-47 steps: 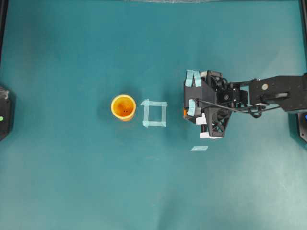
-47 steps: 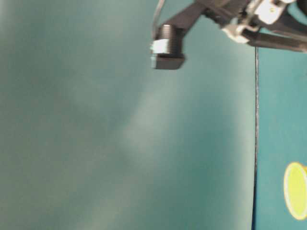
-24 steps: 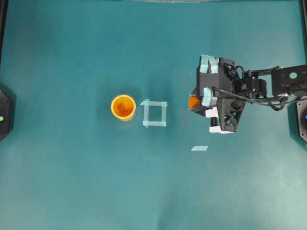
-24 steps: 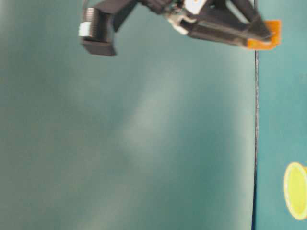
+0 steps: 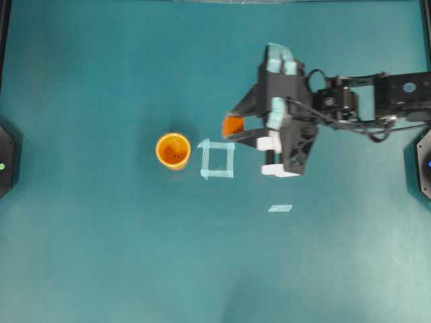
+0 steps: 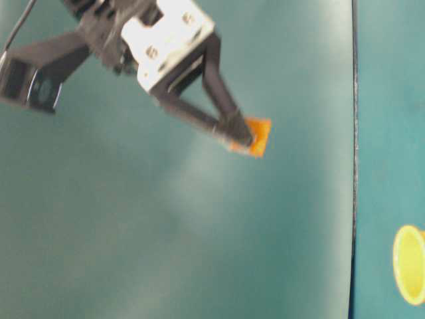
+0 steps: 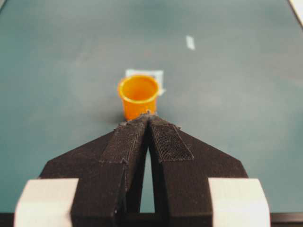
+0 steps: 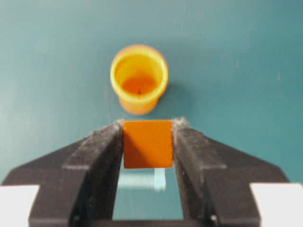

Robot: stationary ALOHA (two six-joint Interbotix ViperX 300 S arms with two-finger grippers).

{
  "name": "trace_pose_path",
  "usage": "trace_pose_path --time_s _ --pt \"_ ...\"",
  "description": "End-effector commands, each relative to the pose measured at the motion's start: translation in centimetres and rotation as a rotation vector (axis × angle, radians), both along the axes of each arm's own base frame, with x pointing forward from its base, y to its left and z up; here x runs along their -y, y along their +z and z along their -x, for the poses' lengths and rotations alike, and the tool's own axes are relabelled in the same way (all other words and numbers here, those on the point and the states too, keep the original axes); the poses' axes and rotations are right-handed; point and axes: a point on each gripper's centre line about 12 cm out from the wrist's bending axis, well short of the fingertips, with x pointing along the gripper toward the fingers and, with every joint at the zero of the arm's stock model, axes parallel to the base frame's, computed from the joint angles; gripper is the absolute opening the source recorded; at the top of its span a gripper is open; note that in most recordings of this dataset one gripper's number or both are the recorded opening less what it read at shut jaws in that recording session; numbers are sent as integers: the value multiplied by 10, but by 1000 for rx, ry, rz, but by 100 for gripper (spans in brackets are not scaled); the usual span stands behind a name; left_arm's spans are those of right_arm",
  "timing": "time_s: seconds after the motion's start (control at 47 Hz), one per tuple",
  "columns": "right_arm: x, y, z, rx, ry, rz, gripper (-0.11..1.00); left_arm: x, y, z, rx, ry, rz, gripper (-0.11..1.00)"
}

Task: Move the block to the left with right arm.
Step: 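Lift the cube and carry it left past the taped square and cup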

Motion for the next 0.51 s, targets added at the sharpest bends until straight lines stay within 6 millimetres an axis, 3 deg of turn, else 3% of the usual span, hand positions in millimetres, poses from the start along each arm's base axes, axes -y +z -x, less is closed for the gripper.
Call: trace_pose_path --time_s 0.0,0.277,0.489 --pt "0 21 -21 80 3 5 40 0 9 1 21 3 -3 0" --pt "5 44 -90 178 11 33 40 0 8 1 17 3 -4 0" --pt "7 42 -133 207 12 38 40 0 9 1 21 3 -5 0"
